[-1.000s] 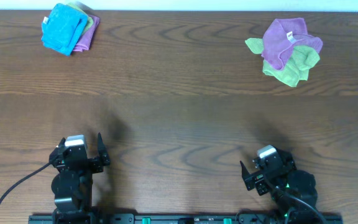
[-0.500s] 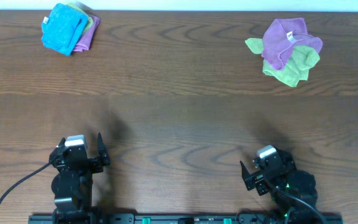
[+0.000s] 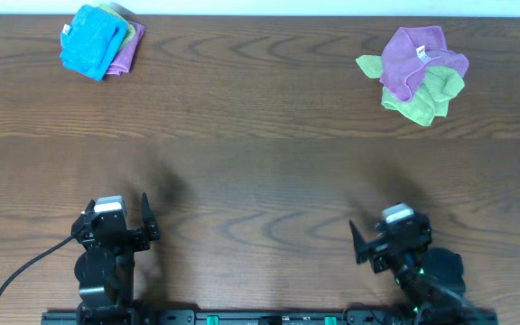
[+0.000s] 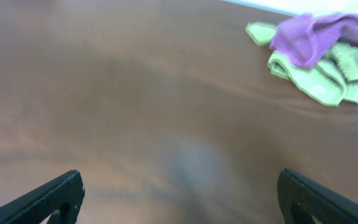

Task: Fold the cloth
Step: 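Reach the right gripper to the purple cloth on the green cloth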

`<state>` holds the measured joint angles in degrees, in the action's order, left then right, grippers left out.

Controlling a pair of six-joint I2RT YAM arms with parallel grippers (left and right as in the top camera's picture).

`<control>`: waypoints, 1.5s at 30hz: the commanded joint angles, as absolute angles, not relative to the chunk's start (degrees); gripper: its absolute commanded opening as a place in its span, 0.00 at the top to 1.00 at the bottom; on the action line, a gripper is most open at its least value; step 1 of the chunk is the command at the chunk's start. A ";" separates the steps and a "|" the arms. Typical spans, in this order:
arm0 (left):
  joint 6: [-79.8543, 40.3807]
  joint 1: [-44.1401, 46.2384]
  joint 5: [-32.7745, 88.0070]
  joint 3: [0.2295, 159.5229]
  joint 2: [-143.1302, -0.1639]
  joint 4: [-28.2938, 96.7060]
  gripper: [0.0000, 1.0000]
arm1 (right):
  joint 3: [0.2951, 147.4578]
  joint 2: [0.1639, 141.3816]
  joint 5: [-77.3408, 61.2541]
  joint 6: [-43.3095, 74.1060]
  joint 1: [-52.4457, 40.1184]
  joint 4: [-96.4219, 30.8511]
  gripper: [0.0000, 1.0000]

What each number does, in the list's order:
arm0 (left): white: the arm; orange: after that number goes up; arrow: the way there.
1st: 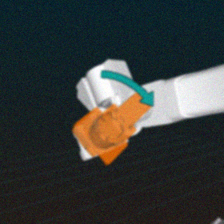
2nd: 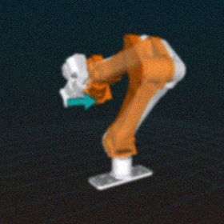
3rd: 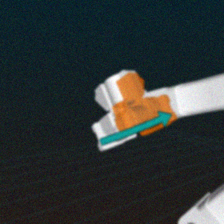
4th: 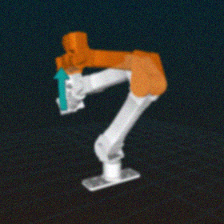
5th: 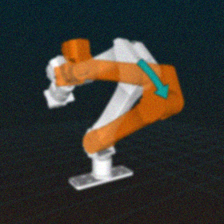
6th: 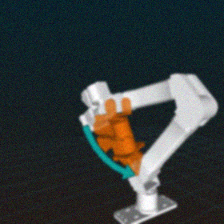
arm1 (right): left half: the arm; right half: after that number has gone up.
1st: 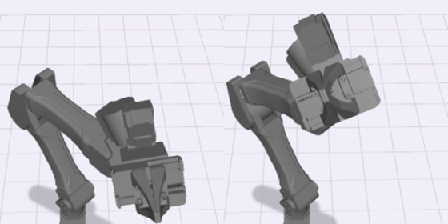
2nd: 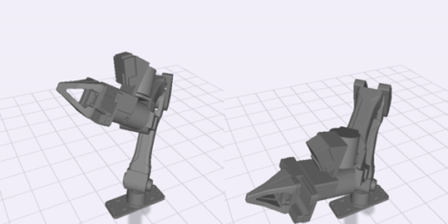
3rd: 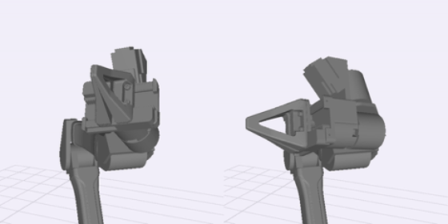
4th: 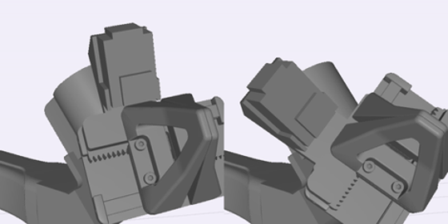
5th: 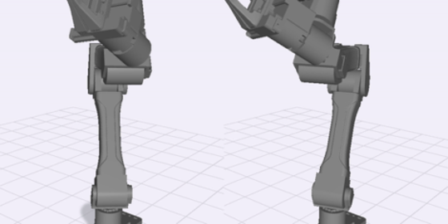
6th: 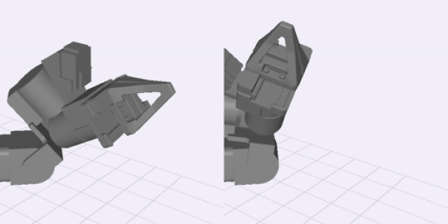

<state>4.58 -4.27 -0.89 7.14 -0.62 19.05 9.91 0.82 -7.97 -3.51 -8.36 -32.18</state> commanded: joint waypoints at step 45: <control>5.39 -4.10 -1.87 5.82 -0.27 19.35 0.05 | 56.34 89.86 -11.99 11.66 12.38 -8.36 0.13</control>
<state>4.58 -4.27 -1.10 7.14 -0.58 19.03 52.56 86.67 -11.99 17.43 11.46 -8.62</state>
